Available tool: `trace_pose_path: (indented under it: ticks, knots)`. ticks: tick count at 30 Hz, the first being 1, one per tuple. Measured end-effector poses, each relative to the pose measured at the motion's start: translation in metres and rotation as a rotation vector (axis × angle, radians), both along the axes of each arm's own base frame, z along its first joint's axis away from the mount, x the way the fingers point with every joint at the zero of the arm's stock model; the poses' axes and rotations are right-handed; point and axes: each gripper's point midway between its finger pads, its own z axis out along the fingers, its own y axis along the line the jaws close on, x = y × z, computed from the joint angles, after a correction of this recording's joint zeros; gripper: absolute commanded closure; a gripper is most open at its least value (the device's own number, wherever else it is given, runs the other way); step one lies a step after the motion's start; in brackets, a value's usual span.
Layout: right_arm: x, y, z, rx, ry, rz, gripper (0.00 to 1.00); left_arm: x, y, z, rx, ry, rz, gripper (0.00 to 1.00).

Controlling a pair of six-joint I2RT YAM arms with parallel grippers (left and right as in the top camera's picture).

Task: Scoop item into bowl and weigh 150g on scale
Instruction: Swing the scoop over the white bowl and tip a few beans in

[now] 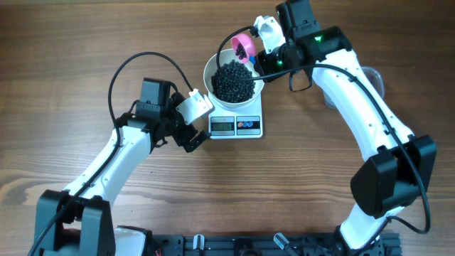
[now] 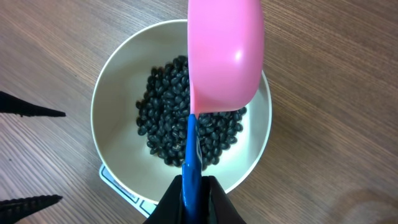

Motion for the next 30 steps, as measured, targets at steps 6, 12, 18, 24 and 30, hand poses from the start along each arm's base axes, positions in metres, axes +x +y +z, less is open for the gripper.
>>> trace_pose_path:
  ticks: [6,12,18,24,30]
  knots:
    - [0.0004,-0.0008,-0.0003,-0.024,-0.024,0.043,0.96,0.0000,0.0000,-0.0001,0.000,0.000,0.000,0.00]
    - [-0.0024,0.0037,-0.0007,-0.046,-0.045,0.099,0.96,0.0000,-0.0001,0.0000,0.000,0.000,0.000,0.00]
    - [-0.0023,0.0038,-0.0007,-0.054,-0.056,0.120,0.96,0.0000,0.0000,-0.0001,0.000,0.000,0.000,0.00]
    - [-0.0003,0.0039,0.0001,-0.056,-0.066,0.119,0.96,0.0000,0.0000,-0.0001,0.000,0.000,0.000,0.00]
    - [0.0010,0.0038,0.0006,-0.057,-0.072,0.117,0.96,0.0000,0.0000,0.0000,0.000,0.000,0.000,0.00]
